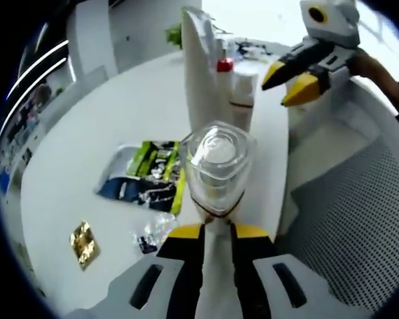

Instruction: Arrange the skincare products in the storage area until every visible bottle or jar stands upright without overlapping.

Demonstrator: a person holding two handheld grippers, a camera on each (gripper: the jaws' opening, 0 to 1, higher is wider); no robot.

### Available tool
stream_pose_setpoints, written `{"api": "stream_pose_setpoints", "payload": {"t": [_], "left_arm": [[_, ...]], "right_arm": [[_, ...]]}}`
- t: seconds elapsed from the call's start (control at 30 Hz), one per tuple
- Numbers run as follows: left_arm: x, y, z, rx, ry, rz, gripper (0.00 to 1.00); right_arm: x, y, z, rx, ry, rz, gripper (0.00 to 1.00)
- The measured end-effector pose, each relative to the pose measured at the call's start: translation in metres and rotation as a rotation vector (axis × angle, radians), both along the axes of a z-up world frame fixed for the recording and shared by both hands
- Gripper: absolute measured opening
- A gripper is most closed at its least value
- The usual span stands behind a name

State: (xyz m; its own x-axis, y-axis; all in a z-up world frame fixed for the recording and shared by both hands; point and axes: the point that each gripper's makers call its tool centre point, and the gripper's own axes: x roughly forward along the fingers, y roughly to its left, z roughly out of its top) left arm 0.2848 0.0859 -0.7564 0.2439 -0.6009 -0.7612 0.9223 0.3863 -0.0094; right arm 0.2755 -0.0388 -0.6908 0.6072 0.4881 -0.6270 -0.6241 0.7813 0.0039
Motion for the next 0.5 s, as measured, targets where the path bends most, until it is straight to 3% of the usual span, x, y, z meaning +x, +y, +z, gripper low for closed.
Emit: {"api": "stream_pose_setpoints", "payload": {"t": [0.5], "left_arm": [[0.001, -0.032, 0.002, -0.009, -0.008, -0.055, 0.10]], "right_arm": [[0.013, -0.011, -0.029, -0.092, 0.050, -0.018, 0.26]]}}
